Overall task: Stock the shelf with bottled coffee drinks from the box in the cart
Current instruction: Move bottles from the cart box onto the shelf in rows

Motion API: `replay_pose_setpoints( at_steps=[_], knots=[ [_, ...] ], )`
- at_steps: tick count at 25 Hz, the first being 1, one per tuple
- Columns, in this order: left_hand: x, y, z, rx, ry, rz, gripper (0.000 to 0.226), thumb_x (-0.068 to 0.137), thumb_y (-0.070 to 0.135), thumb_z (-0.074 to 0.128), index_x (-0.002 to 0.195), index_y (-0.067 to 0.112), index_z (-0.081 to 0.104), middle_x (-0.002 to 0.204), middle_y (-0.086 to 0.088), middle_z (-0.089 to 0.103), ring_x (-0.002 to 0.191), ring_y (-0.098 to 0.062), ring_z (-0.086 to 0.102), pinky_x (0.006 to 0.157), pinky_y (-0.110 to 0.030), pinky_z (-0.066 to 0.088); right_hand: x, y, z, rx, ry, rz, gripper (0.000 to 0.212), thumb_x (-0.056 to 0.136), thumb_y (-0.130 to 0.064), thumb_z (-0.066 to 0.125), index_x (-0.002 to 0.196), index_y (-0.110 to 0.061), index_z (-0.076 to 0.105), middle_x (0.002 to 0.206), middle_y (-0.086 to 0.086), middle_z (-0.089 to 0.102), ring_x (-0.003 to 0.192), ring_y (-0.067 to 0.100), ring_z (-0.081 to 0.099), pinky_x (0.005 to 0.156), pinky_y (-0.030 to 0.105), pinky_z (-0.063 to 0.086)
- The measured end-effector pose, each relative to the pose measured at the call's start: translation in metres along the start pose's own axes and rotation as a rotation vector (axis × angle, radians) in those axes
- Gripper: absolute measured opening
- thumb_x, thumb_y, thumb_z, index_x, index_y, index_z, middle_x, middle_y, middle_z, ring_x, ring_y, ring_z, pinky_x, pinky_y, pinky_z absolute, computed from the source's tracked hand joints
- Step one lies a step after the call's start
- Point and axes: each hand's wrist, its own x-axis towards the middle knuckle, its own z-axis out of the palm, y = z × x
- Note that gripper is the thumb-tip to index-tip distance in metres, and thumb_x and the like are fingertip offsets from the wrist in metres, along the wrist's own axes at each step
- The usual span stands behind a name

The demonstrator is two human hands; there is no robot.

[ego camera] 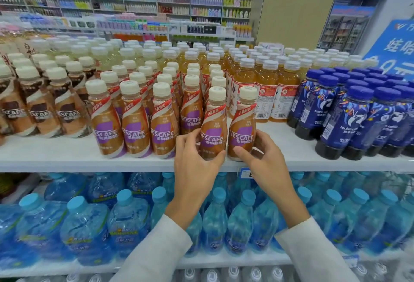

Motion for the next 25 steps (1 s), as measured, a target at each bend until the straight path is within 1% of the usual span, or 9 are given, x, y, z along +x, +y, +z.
replay_pose_setpoints(
  at_steps=[3, 7, 10, 12, 15, 18, 21, 23, 25],
  knots=[
    [0.000, 0.003, 0.003, 0.000, 0.036, -0.040, 0.073, 0.068, 0.042, 0.094, 0.123, 0.029, 0.046, 0.116, 0.010, 0.046, 0.107, -0.009, 0.057, 0.089, -0.027, 0.057, -0.001, -0.001, 0.000, 0.001, -0.020, -0.008, 0.057, 0.090, -0.024, 0.077, 0.142, -0.025, 0.053, 0.127, -0.013, 0.067, 0.116, 0.002, 0.063, 0.096, 0.023, 0.054],
    [-0.004, -0.004, 0.001, -0.060, 0.012, -0.017, 0.077, 0.072, 0.045, 0.091, 0.133, 0.027, 0.048, 0.123, 0.011, 0.045, 0.113, -0.008, 0.056, 0.091, -0.025, 0.056, -0.001, -0.002, -0.002, 0.003, -0.087, -0.015, 0.057, 0.093, -0.023, 0.074, 0.145, -0.028, 0.051, 0.129, -0.015, 0.067, 0.118, 0.002, 0.062, 0.102, 0.029, 0.054],
    [-0.006, -0.007, 0.000, -0.042, 0.035, -0.002, 0.071, 0.077, 0.037, 0.089, 0.135, 0.028, 0.049, 0.123, 0.013, 0.047, 0.113, -0.011, 0.058, 0.094, -0.036, 0.058, -0.005, -0.002, -0.001, 0.055, -0.117, 0.000, 0.062, 0.091, -0.025, 0.076, 0.146, -0.030, 0.049, 0.131, -0.019, 0.065, 0.119, -0.004, 0.061, 0.099, 0.020, 0.053],
    [-0.007, -0.006, 0.000, -0.050, 0.053, -0.008, 0.071, 0.077, 0.038, 0.089, 0.135, 0.029, 0.050, 0.122, 0.015, 0.047, 0.112, -0.010, 0.058, 0.092, -0.034, 0.058, -0.009, -0.002, 0.004, 0.033, -0.027, -0.009, 0.062, 0.085, -0.030, 0.082, 0.138, -0.034, 0.051, 0.125, -0.023, 0.064, 0.111, -0.012, 0.060, 0.089, 0.010, 0.052],
    [-0.010, -0.005, -0.001, -0.079, 0.070, -0.010, 0.068, 0.077, 0.037, 0.090, 0.133, 0.029, 0.051, 0.122, 0.014, 0.050, 0.111, -0.008, 0.058, 0.092, -0.031, 0.058, -0.015, 0.000, 0.012, 0.015, 0.136, -0.031, 0.058, 0.080, -0.031, 0.086, 0.130, -0.034, 0.056, 0.117, -0.021, 0.067, 0.105, -0.011, 0.062, 0.087, 0.009, 0.052],
    [-0.019, -0.007, -0.005, -0.012, 0.150, 0.032, 0.062, 0.078, 0.037, 0.088, 0.128, 0.028, 0.053, 0.118, 0.014, 0.054, 0.108, -0.011, 0.057, 0.091, -0.032, 0.055, -0.020, 0.002, 0.019, 0.060, 0.123, -0.029, 0.063, 0.081, -0.028, 0.085, 0.137, -0.033, 0.056, 0.121, -0.022, 0.067, 0.111, -0.010, 0.062, 0.088, 0.006, 0.049],
    [-0.025, -0.012, -0.012, 0.025, 0.252, 0.075, 0.060, 0.077, 0.034, 0.090, 0.126, 0.023, 0.055, 0.117, 0.014, 0.047, 0.095, -0.004, 0.054, 0.083, -0.016, 0.052, -0.022, -0.002, 0.030, 0.052, 0.114, -0.032, 0.054, 0.080, -0.028, 0.087, 0.123, -0.044, 0.058, 0.115, -0.024, 0.069, 0.107, -0.011, 0.064, 0.087, 0.006, 0.050],
    [-0.024, -0.014, -0.018, 0.062, 0.285, 0.102, 0.060, 0.077, 0.030, 0.091, 0.125, 0.018, 0.057, 0.121, 0.013, 0.040, 0.089, -0.004, 0.054, 0.078, -0.004, 0.046, -0.021, -0.006, 0.041, 0.043, 0.100, -0.039, 0.049, 0.081, -0.027, 0.085, 0.114, -0.049, 0.056, 0.110, -0.029, 0.068, 0.103, -0.012, 0.064, 0.084, 0.005, 0.050],
    [-0.020, -0.016, -0.022, 0.088, 0.291, 0.100, 0.061, 0.078, 0.029, 0.090, 0.127, 0.016, 0.057, 0.123, 0.009, 0.041, 0.090, -0.009, 0.058, 0.076, -0.004, 0.046, -0.019, -0.009, 0.049, 0.048, 0.092, -0.043, 0.048, 0.083, -0.027, 0.084, 0.115, -0.048, 0.055, 0.109, -0.031, 0.065, 0.102, -0.014, 0.064, 0.081, 0.004, 0.049]
  ],
)
